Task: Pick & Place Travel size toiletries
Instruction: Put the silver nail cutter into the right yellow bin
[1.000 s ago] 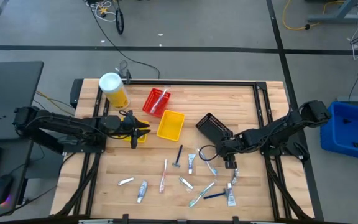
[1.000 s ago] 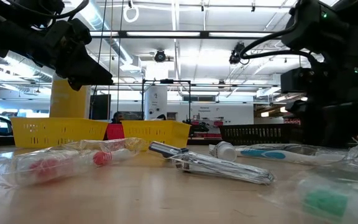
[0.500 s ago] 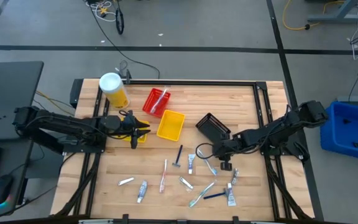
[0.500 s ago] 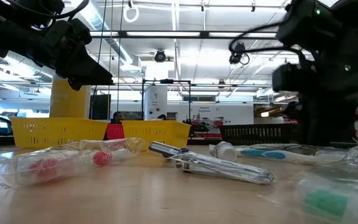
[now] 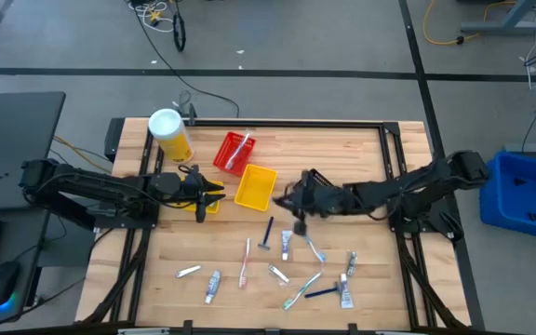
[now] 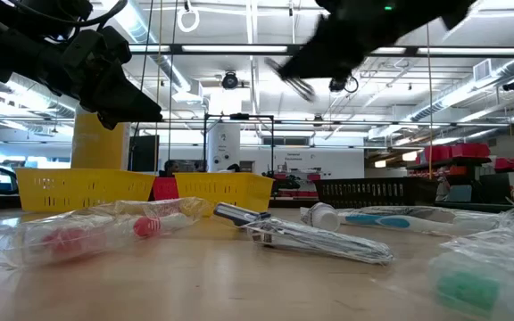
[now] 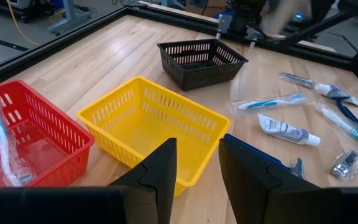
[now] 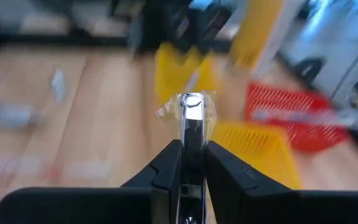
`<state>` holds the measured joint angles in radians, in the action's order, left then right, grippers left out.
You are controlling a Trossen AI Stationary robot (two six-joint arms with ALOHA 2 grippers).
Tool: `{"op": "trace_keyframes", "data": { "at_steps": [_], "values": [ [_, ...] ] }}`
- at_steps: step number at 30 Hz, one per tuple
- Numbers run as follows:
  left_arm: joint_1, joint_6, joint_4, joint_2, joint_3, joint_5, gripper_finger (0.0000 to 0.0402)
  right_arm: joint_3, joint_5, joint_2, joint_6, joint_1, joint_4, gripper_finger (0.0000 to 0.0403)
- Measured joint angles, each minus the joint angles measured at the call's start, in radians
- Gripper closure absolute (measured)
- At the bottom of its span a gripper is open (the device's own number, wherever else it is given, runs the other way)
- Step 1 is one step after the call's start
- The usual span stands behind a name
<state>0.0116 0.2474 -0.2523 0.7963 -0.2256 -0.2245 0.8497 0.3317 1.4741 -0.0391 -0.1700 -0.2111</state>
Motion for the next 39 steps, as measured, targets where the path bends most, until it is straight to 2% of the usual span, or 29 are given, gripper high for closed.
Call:
{"op": "trace_keyframes", "data": {
  "at_steps": [7, 11, 13, 20, 28, 33, 39],
  "values": [
    [0.0, -0.002, 0.0, 0.0, 0.0, 0.0, 0.0274, -0.004, -0.01, 0.13, 0.027, 0.124, -0.325, 0.0332],
    [0.0, -0.001, 0.0, 0.0, 0.0, 0.0, 0.0274, -0.002, -0.094, 0.252, 0.045, 0.18, -0.468, 0.0332],
    [0.0, -0.001, 0.0, 0.0, 0.0, 0.0, 0.0274, 0.012, -0.13, 0.309, 0.054, 0.198, -0.465, 0.0332],
    [0.0, -0.002, 0.0, 0.0, 0.0, 0.0, 0.0274, 0.036, -0.132, 0.421, 0.047, 0.257, -0.466, 0.0331],
    [0.0, -0.019, 0.0, 0.0, 0.0, 0.0, 0.0274, 0.037, -0.135, 0.425, 0.047, 0.31, -0.464, 0.0329],
    [0.0, -0.019, 0.0, 0.0, 0.0, 0.0, 0.0274, 0.037, -0.226, 0.425, 0.034, 0.334, -0.406, 0.0328],
    [0.0, -0.019, 0.0, 0.0, 0.0, 0.0, 0.0274, 0.037, -0.23, 0.425, 0.024, 0.34, -0.347, 0.0325]
  ]
}}
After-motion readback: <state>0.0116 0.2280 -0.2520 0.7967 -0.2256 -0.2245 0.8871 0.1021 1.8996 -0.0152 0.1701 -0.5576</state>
